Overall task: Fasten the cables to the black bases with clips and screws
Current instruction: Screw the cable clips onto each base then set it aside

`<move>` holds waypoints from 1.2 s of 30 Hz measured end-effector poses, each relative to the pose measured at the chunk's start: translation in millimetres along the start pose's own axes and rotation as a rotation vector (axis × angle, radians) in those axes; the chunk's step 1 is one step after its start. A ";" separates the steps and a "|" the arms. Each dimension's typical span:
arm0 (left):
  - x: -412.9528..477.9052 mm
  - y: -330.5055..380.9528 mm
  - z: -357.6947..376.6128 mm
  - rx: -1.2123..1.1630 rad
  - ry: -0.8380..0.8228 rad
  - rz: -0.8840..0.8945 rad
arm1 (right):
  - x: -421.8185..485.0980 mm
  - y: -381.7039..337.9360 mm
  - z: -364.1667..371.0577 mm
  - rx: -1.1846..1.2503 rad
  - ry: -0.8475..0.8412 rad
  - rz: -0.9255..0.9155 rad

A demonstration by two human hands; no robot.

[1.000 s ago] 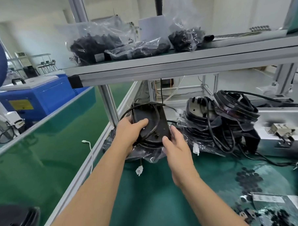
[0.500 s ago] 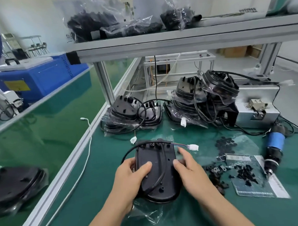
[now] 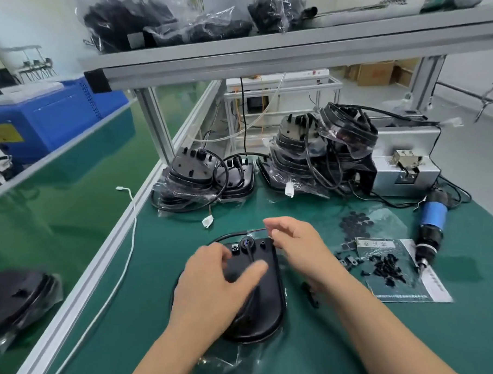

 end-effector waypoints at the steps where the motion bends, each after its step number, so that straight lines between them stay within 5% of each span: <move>1: 1.8 7.8 2.6 0.094 -0.093 0.040 | 0.5 -0.2 -9.7 0.024 0.033 -0.009; 5: 24.4 13.3 -1.5 0.299 -0.324 0.089 | 4.7 7.8 -76.0 -0.094 0.136 -0.065; 11: 59.6 14.6 -21.0 0.388 -0.323 0.205 | 7.7 34.1 -105.6 -0.588 -0.181 -0.037; 23: 79.6 11.8 -20.8 0.304 -0.376 0.246 | 29.9 28.8 -44.8 -0.801 -0.254 -0.088; 36: 80.1 4.8 -16.8 0.209 -0.414 0.265 | 18.9 27.8 -65.9 -0.721 -0.181 -0.209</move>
Point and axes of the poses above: each hand's wrist, its own x-axis towards the middle knuckle, its own z-axis out of the palm, y = z × x, the point moved 3 cm from there along x, towards the middle knuckle, and after that the axes turned 1 degree about -x, right-handed, at the moved point
